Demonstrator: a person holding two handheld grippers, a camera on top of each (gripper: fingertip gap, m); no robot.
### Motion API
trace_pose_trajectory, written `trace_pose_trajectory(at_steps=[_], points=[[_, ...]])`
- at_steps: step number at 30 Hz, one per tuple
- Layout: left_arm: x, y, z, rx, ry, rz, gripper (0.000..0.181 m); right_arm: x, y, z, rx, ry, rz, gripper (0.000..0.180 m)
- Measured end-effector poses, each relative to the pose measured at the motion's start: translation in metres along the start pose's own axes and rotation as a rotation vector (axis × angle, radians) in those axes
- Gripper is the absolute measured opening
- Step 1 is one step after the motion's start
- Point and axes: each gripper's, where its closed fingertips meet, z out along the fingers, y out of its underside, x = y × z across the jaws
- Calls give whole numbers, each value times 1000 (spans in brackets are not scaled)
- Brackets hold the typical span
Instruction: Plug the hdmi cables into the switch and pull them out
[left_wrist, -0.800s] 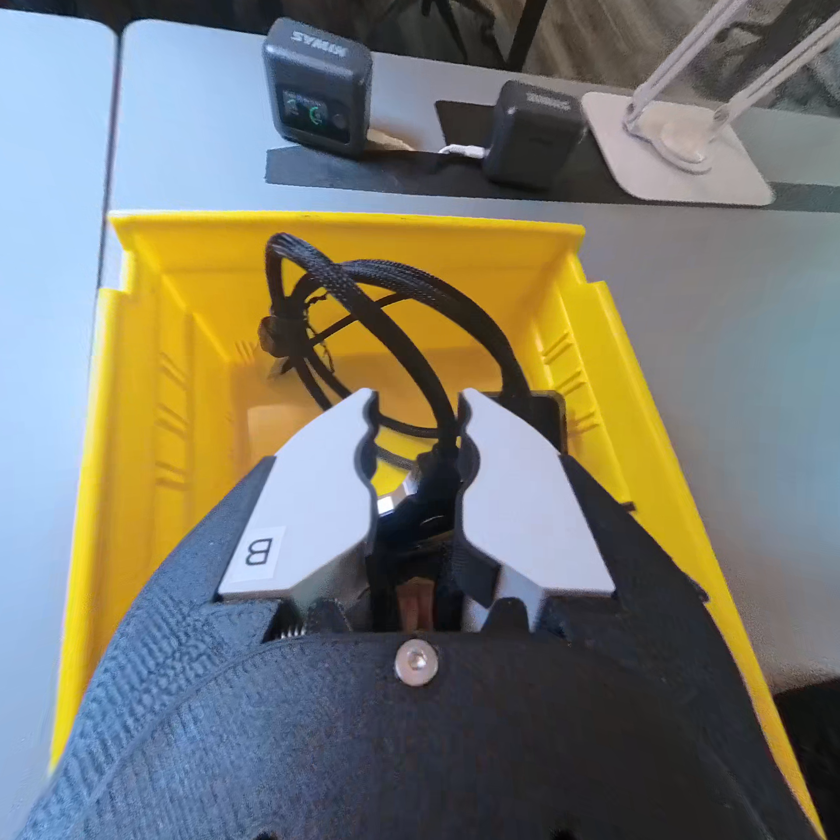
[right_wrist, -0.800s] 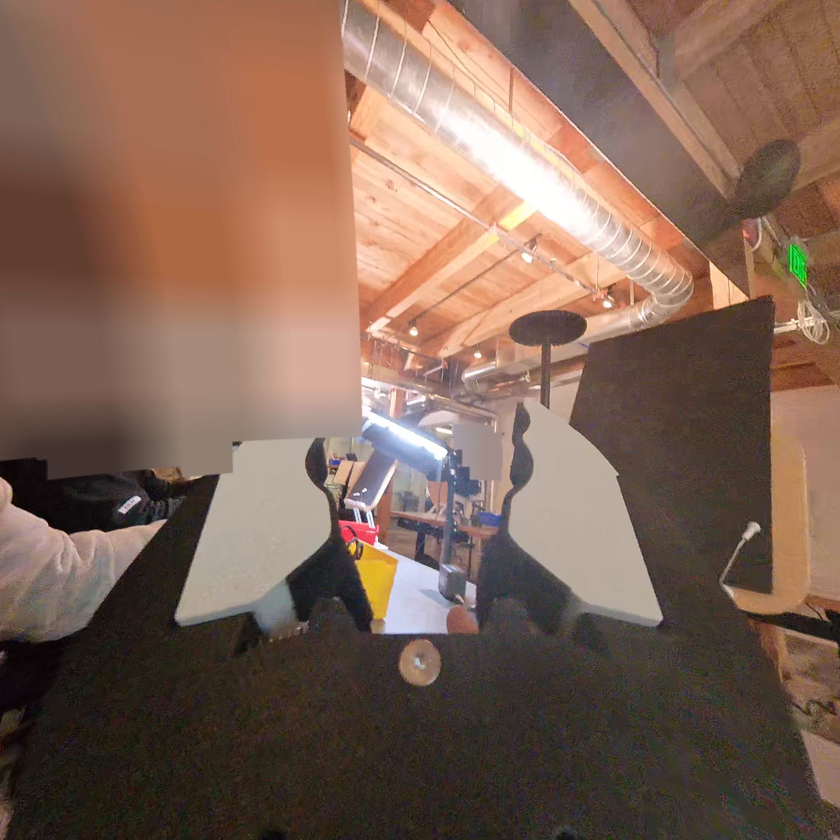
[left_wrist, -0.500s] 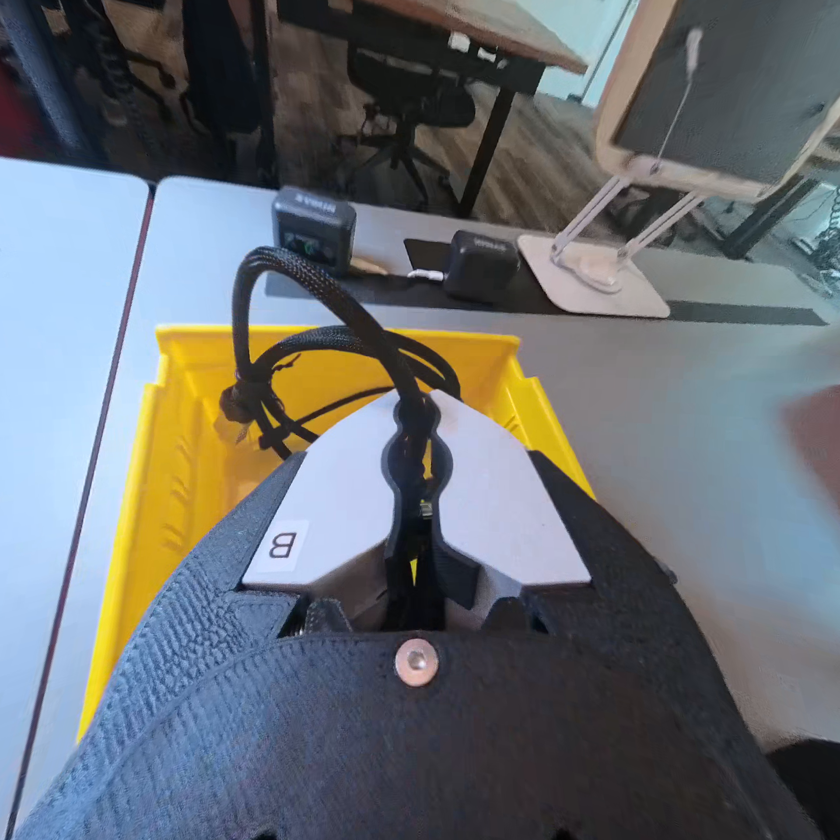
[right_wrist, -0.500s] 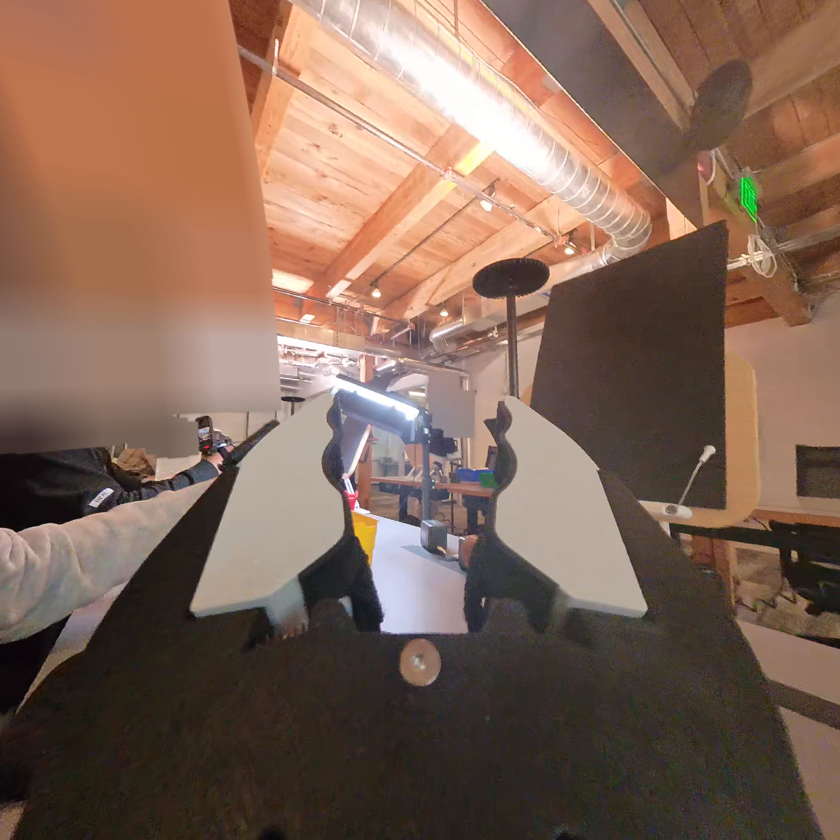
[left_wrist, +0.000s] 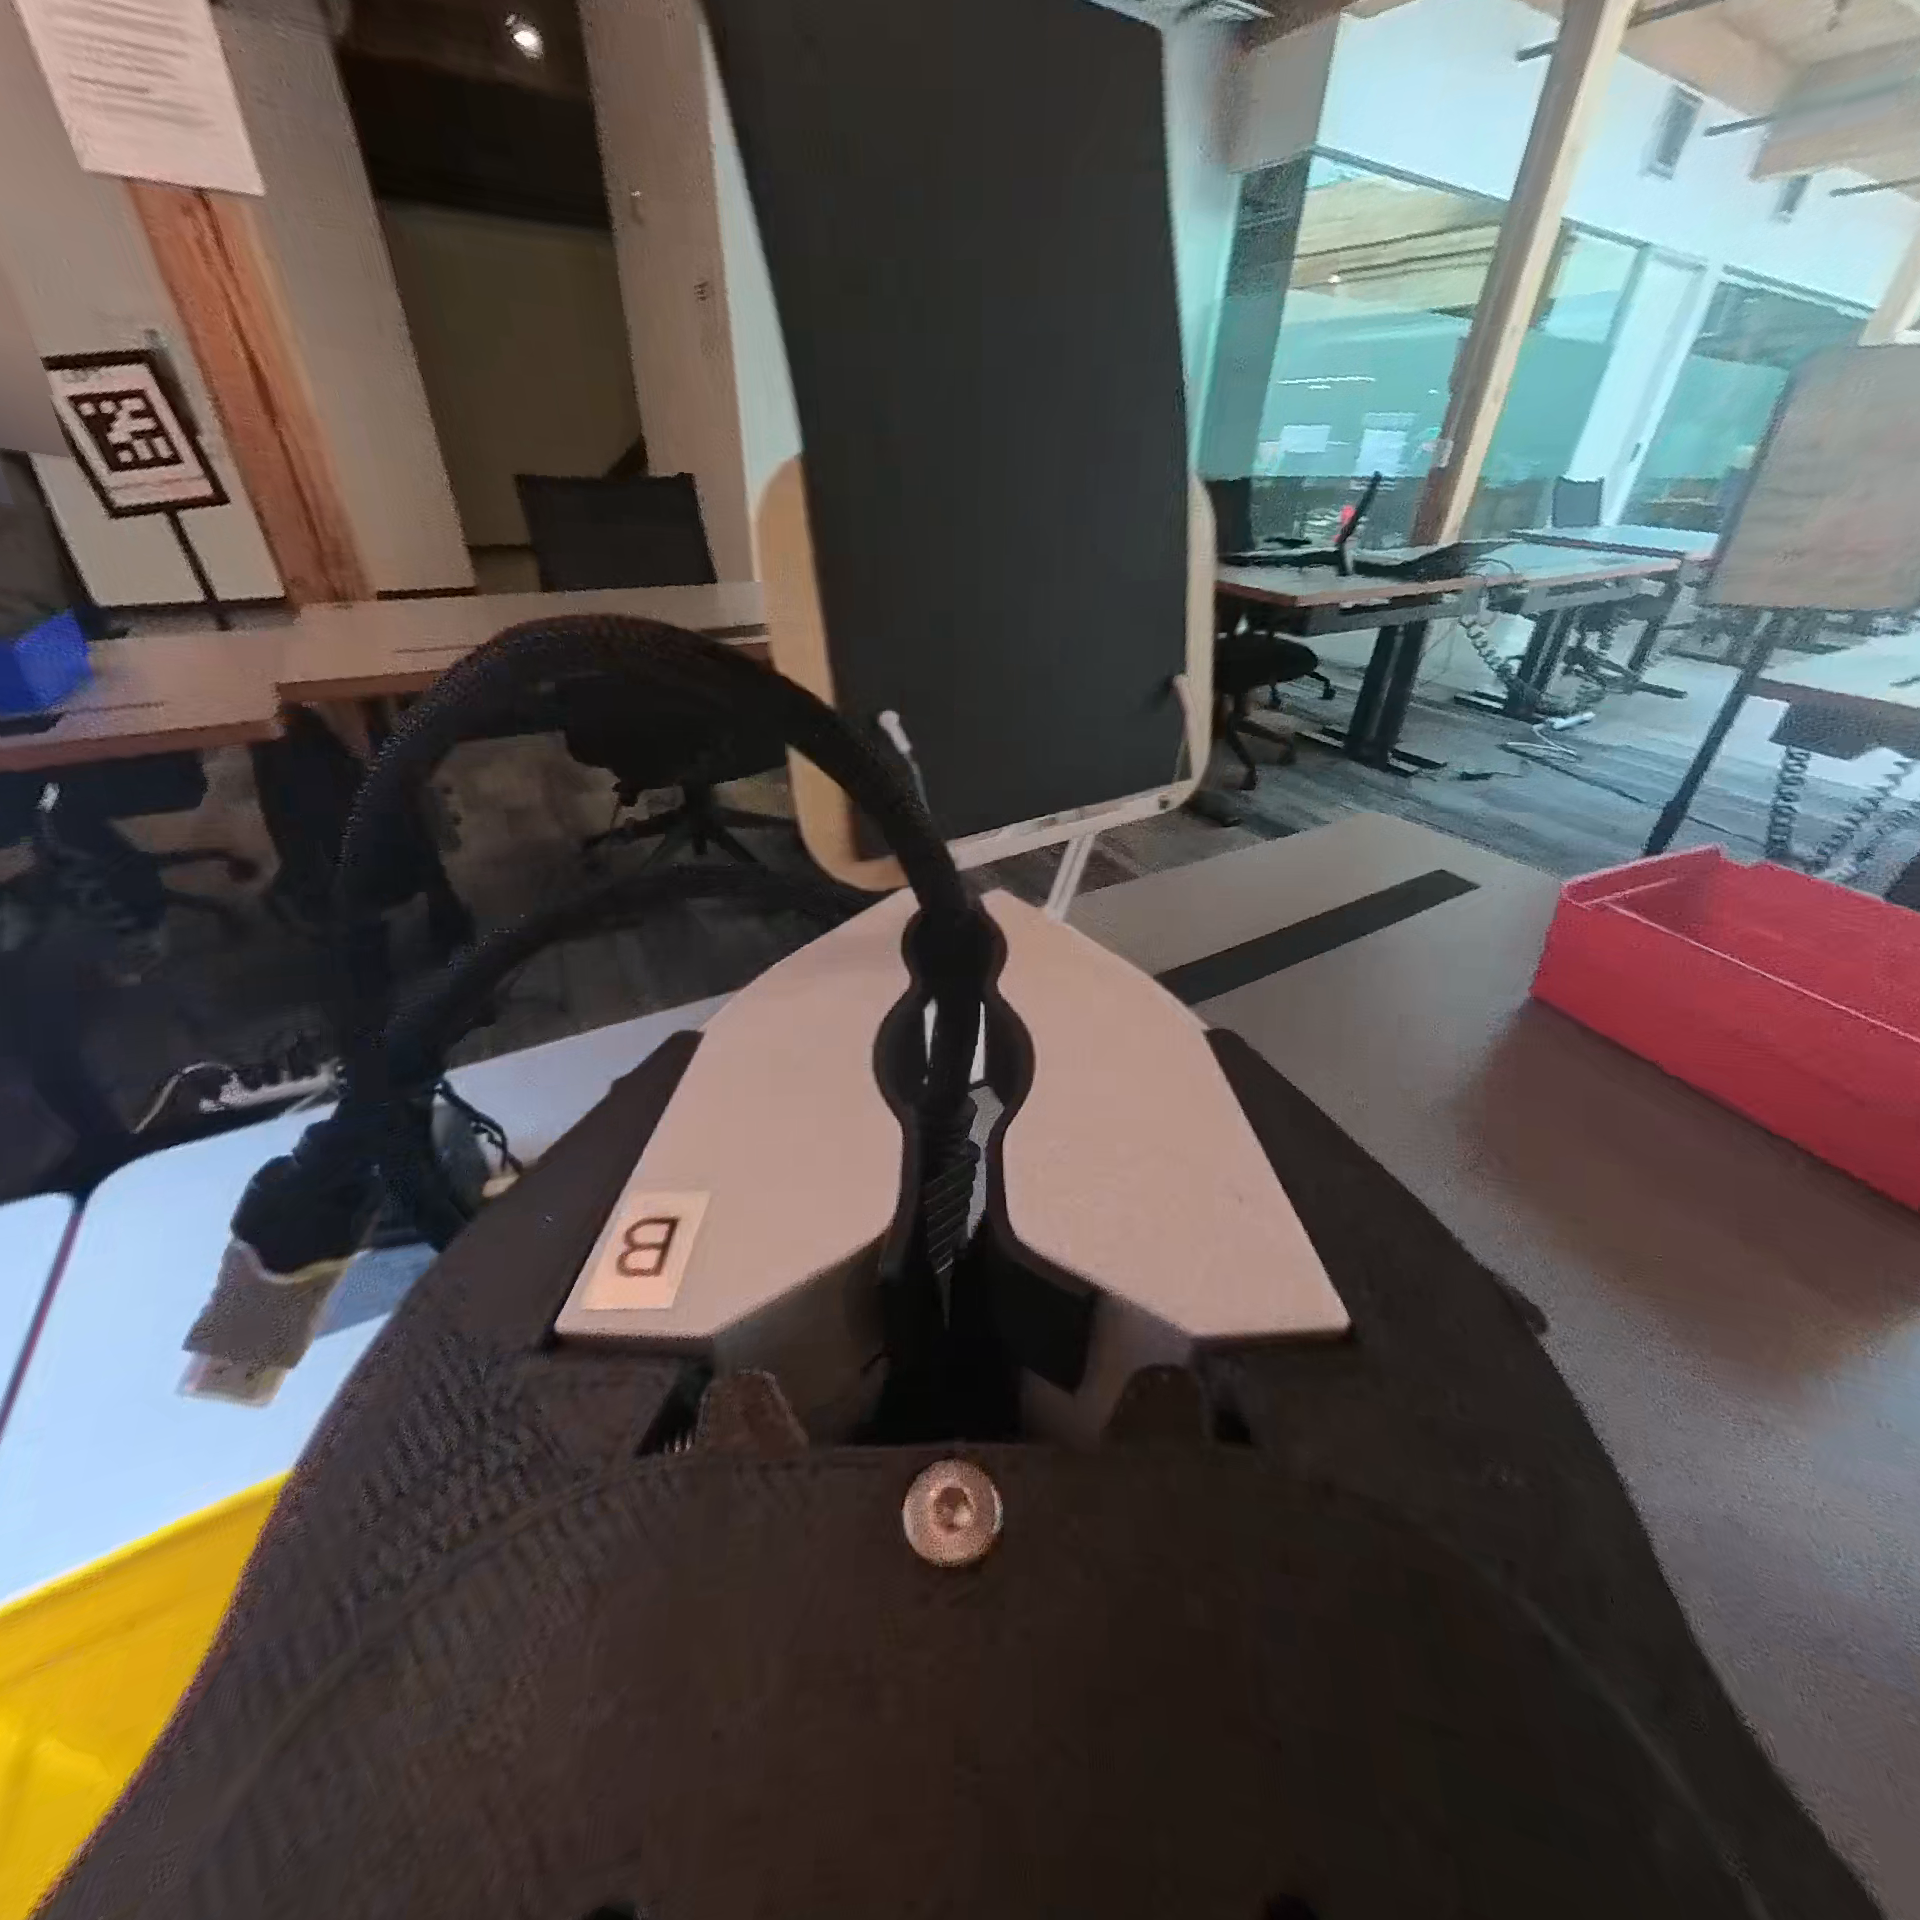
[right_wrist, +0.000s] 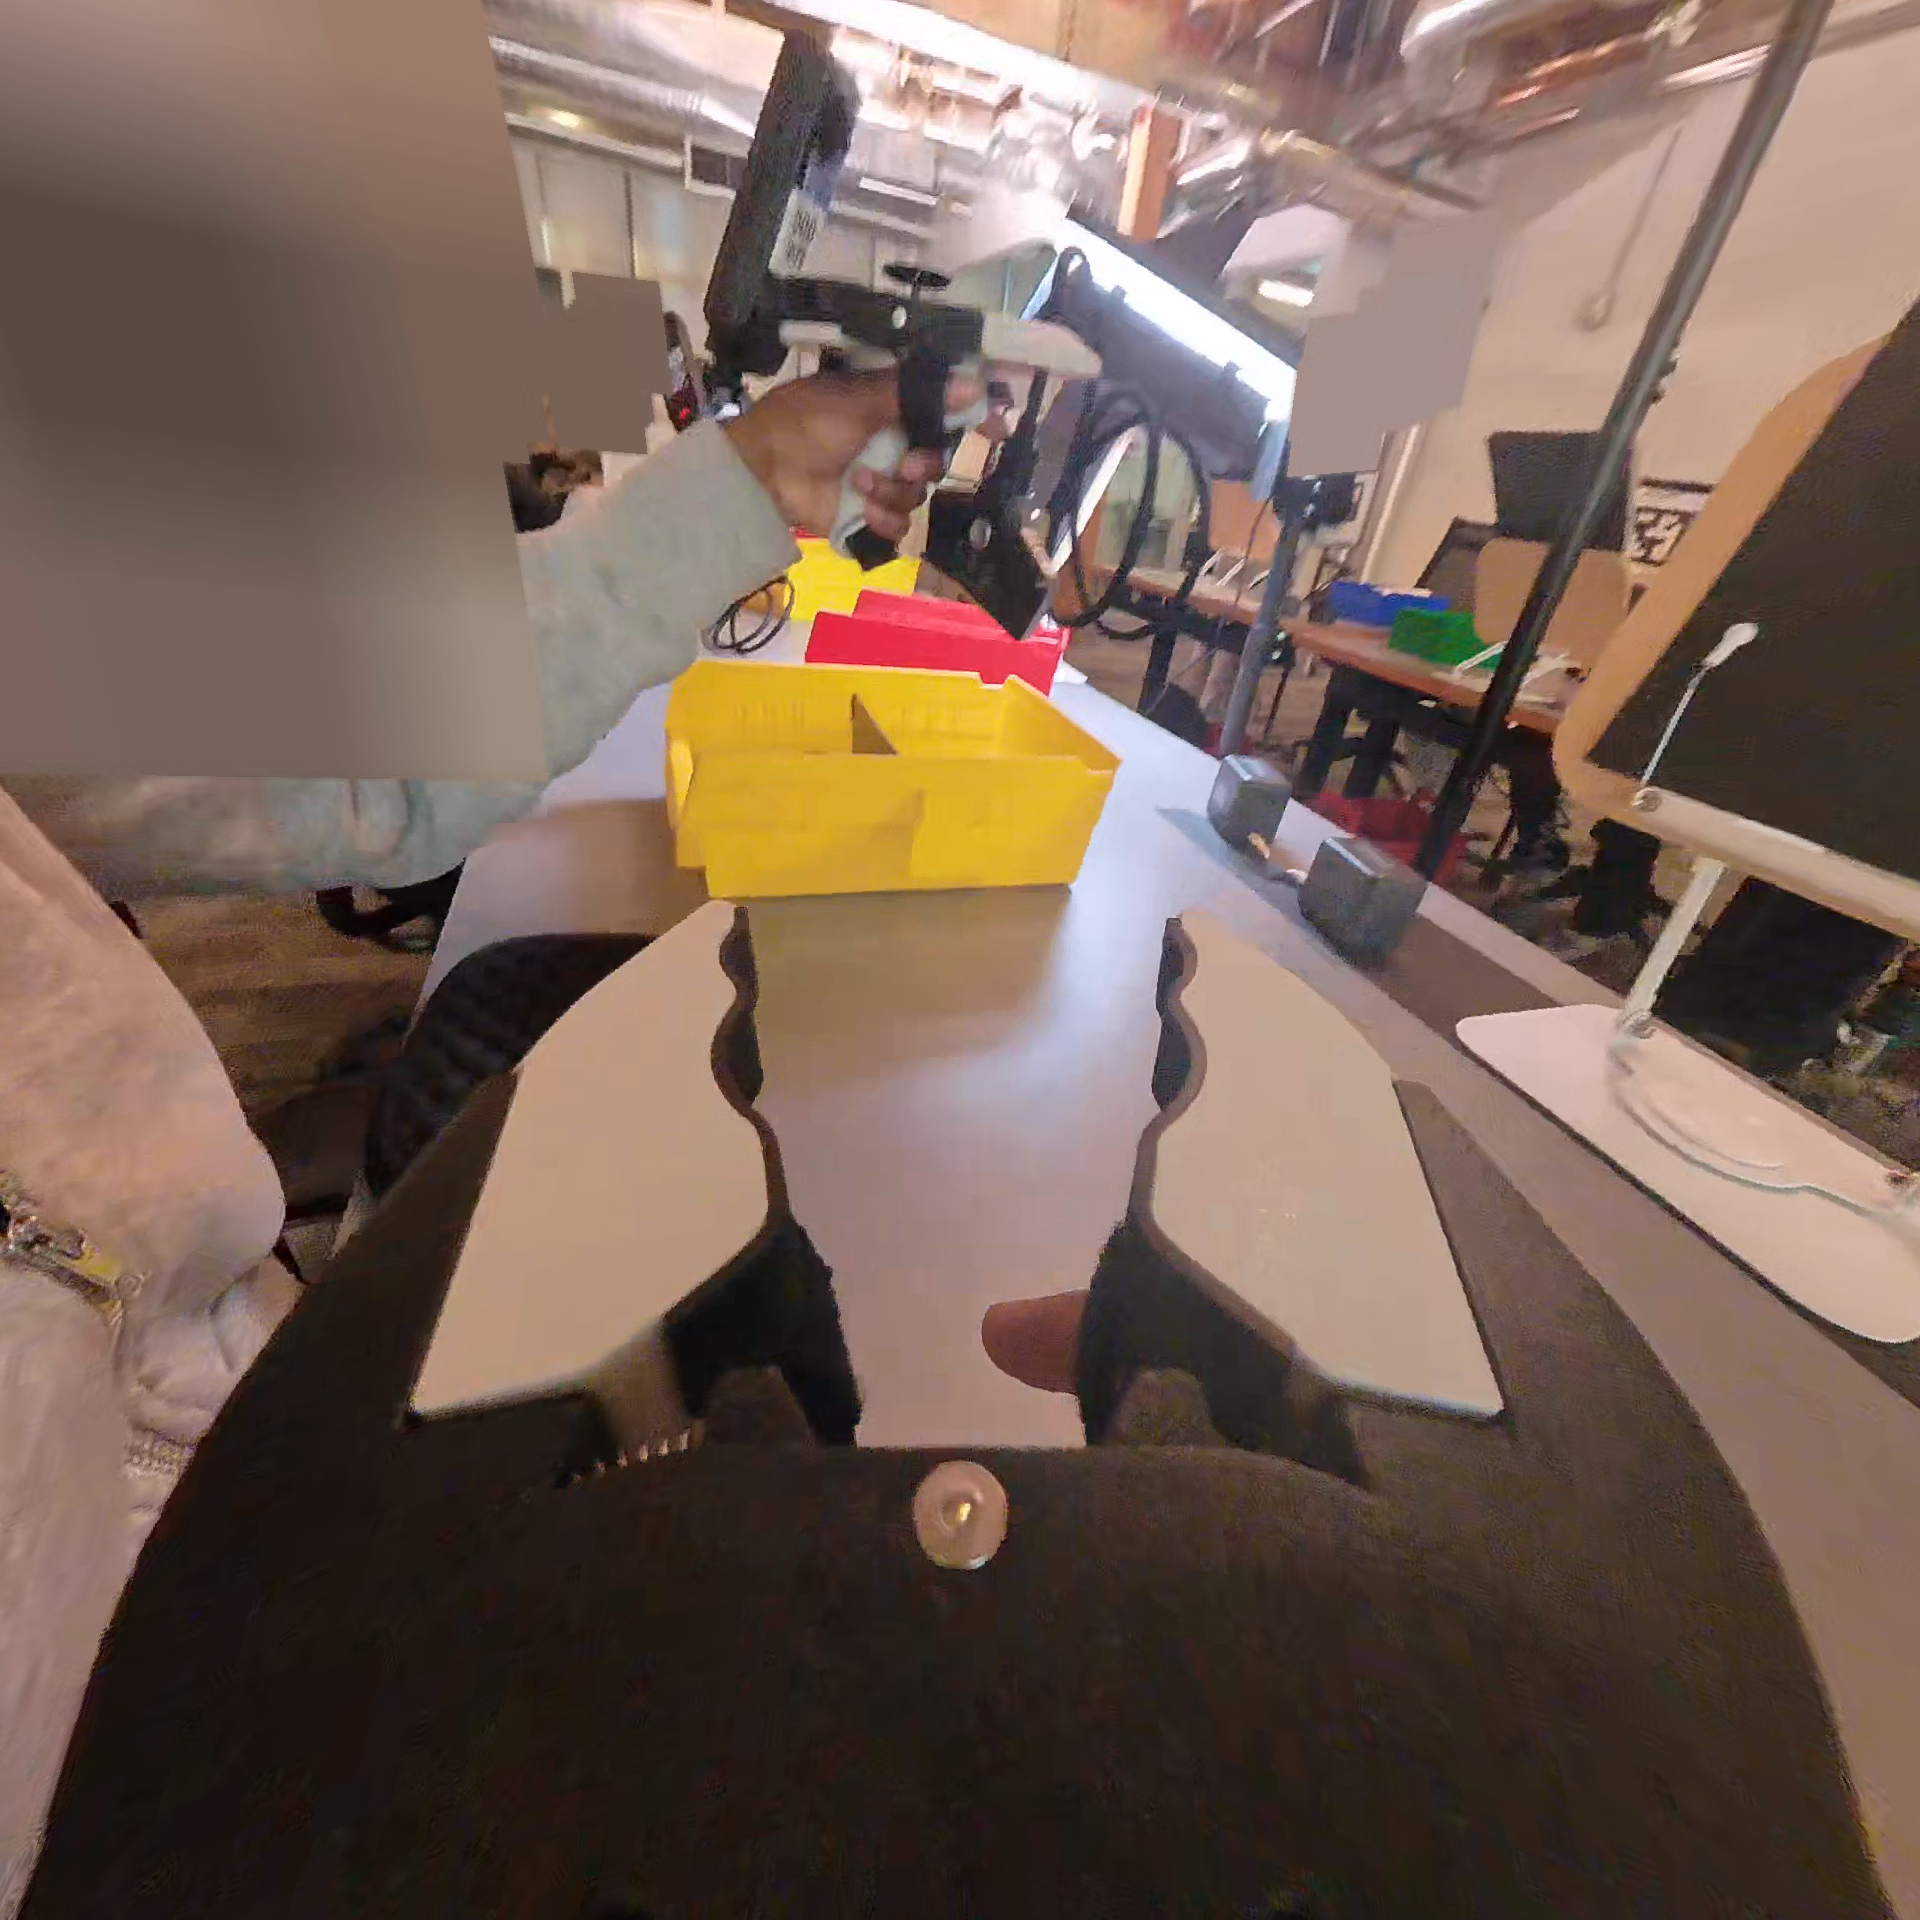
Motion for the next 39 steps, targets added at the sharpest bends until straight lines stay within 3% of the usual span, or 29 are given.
trace_pose_trajectory(at_steps=[8,13,16,18,20,21,23,24,27,29,33,35,39], points=[[170,11,32,65,326,85,6,-8,28,45,-107,-97,-23,71],[262,52,49,39,518,48,6,4,32,51,-68,-6,-33,64],[297,81,56,-29,612,20,7,11,45,50,-150,41,-46,63],[309,93,59,-60,648,11,6,11,59,49,-257,37,-46,58],[319,99,59,-81,686,7,6,10,73,49,-352,17,-31,36],[323,102,58,-93,709,16,6,9,78,49,-375,-1,-14,26],[330,108,55,-107,754,50,6,6,82,49,-361,-59,73,22],[329,109,55,-95,756,75,13,5,82,49,-328,-87,134,22],[317,107,53,-28,745,78,64,9,74,46,-172,-180,353,22],[301,105,54,51,696,22,74,19,69,42,-80,-205,523,21],[253,104,64,229,514,-280,76,50,57,32,177,-222,842,22],[251,124,74,165,518,-412,77,61,53,26,280,-225,936,22],[297,164,81,-58,704,-434,71,62,51,25,331,-216,943,21]])
